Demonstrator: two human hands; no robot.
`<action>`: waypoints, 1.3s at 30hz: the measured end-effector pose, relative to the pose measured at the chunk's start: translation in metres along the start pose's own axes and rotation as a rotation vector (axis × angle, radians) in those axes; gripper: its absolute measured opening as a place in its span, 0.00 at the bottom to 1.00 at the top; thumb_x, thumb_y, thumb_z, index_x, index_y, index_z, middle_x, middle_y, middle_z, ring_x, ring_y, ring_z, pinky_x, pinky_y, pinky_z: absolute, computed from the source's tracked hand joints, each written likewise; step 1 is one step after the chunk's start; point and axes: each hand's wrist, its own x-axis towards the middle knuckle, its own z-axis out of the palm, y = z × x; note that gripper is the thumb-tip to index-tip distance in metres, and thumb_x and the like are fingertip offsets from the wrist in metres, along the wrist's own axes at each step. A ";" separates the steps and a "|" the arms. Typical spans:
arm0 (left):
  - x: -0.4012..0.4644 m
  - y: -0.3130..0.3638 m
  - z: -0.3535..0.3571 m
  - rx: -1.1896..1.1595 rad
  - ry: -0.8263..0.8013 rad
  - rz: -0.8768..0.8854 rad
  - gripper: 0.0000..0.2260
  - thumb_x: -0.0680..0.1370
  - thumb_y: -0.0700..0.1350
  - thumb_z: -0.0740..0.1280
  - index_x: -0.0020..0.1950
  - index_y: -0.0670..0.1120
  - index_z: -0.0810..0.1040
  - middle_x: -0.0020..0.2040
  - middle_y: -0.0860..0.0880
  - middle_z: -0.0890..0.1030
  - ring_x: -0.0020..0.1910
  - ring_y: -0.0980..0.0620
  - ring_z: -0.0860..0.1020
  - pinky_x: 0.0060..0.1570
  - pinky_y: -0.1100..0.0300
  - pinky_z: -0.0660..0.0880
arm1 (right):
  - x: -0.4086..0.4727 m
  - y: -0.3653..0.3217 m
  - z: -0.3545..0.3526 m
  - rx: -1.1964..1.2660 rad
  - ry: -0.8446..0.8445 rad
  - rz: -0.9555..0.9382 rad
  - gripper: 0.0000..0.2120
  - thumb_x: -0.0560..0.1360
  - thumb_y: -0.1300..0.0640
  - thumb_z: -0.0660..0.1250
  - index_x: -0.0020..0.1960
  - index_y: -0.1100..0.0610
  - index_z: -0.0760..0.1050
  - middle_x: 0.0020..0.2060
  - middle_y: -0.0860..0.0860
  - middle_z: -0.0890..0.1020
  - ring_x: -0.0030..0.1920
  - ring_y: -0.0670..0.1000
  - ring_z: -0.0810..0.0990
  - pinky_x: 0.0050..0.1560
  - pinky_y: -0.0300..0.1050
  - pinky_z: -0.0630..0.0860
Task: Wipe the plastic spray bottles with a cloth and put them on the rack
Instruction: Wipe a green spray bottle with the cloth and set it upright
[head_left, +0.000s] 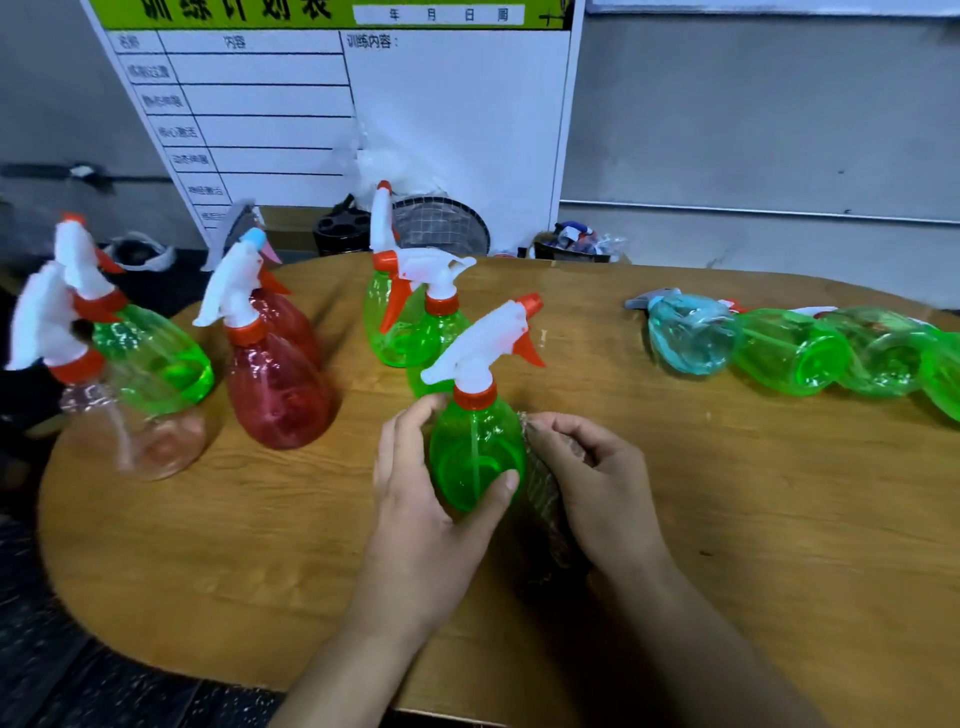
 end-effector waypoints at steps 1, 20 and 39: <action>0.001 -0.002 -0.005 0.010 0.038 -0.008 0.33 0.72 0.62 0.75 0.74 0.59 0.68 0.69 0.60 0.71 0.74 0.54 0.70 0.72 0.50 0.73 | 0.000 0.001 0.010 -0.005 -0.019 -0.003 0.05 0.81 0.61 0.71 0.51 0.58 0.86 0.45 0.54 0.89 0.48 0.56 0.88 0.49 0.48 0.84; 0.041 -0.054 -0.042 -0.041 0.231 -0.109 0.34 0.74 0.57 0.76 0.79 0.55 0.70 0.74 0.56 0.76 0.74 0.51 0.75 0.72 0.44 0.75 | 0.000 0.013 0.068 -0.105 -0.144 -0.119 0.04 0.79 0.58 0.74 0.51 0.54 0.87 0.45 0.44 0.88 0.48 0.43 0.86 0.50 0.32 0.77; -0.010 0.049 0.052 -0.013 0.225 -0.089 0.28 0.74 0.59 0.73 0.72 0.56 0.70 0.69 0.49 0.70 0.65 0.57 0.73 0.67 0.65 0.68 | -0.013 -0.040 -0.074 -0.208 0.065 -0.133 0.05 0.79 0.59 0.74 0.50 0.49 0.87 0.45 0.39 0.88 0.48 0.38 0.85 0.49 0.28 0.76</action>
